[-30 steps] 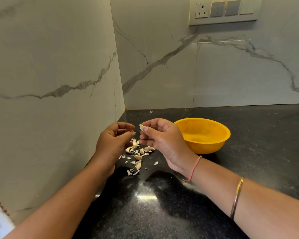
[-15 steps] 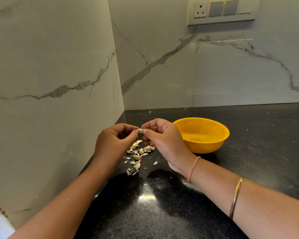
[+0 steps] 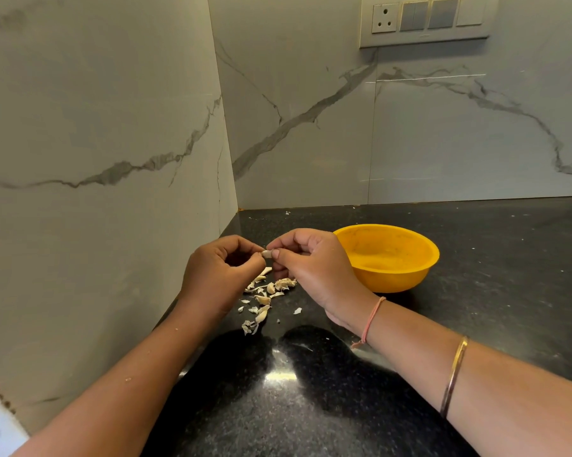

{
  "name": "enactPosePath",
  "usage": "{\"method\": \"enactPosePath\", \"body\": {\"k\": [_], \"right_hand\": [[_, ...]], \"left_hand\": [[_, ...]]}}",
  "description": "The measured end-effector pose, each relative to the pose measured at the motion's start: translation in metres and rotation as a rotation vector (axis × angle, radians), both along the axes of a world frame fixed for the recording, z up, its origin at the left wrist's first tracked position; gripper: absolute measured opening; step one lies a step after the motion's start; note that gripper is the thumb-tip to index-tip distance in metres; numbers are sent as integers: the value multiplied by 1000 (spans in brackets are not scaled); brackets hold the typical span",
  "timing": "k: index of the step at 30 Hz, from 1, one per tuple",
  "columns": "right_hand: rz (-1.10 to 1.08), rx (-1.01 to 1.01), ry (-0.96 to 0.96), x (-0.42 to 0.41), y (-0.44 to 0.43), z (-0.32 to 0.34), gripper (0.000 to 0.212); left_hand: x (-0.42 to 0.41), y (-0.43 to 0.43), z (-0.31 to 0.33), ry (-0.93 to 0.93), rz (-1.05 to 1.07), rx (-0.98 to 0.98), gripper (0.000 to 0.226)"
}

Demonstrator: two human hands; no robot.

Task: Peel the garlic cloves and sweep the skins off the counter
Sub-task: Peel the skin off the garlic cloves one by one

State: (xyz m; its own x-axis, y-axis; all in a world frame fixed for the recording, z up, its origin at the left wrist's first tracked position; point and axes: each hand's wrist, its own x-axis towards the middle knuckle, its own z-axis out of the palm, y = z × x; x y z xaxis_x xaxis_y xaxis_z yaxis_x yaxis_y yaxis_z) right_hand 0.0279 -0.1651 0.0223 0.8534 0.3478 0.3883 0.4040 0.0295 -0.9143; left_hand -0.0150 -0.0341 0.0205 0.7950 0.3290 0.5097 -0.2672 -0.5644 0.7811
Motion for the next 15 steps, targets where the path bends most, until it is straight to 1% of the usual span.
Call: {"method": "enactPosePath", "body": {"k": [3,10,15], "right_hand": [[22,32,49,1,-1,1,15],[35,-6,95,4,-3,4,13],[80,83,225,6,-5,5,10]], "left_hand": [[0,0,1,15,-10,-16,20],[-1,0,0,25,-15,18,23],[-1,-1,1,35,-69,-77,20]]}}
